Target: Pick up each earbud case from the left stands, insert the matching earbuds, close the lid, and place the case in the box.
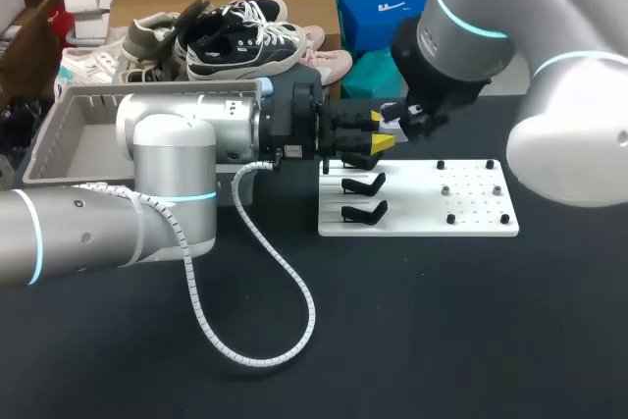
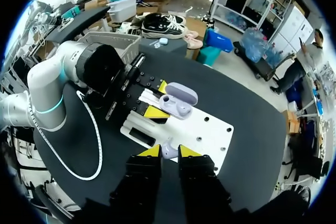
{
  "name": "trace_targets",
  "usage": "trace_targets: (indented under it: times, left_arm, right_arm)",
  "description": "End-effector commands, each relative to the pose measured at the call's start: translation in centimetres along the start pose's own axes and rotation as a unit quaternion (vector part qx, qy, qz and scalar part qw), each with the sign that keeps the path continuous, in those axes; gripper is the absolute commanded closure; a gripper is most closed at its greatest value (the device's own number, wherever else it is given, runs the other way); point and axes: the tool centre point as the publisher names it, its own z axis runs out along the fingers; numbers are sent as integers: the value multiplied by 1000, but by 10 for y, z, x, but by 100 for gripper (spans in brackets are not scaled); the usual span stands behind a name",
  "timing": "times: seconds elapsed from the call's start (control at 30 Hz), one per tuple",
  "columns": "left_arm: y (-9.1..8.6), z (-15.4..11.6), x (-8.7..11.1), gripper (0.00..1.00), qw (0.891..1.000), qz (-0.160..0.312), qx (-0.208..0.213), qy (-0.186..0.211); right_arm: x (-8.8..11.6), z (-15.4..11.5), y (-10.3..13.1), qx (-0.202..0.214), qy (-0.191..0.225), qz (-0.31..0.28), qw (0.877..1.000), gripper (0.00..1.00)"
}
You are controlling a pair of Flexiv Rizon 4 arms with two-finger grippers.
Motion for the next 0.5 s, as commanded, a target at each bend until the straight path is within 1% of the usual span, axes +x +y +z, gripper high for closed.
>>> trace_targets:
  times: [0.03,0.17,0.23,0.5]
  left_arm:
    - [0,0,0,100,1000,0,0,-1]
    - [0,0,0,100,1000,0,0,-1]
    - [0,0,0,100,1000,0,0,-1]
    - [0,0,0,100,1000,0,0,-1]
  right_arm:
    - [-9,-3,3,2,11,-14,1000,100]
    - [-16,-3,7,8,17,-29,999,100]
    - [-19,-2,9,4,19,-39,999,100]
    - [-28,7,13,0,21,-42,999,100]
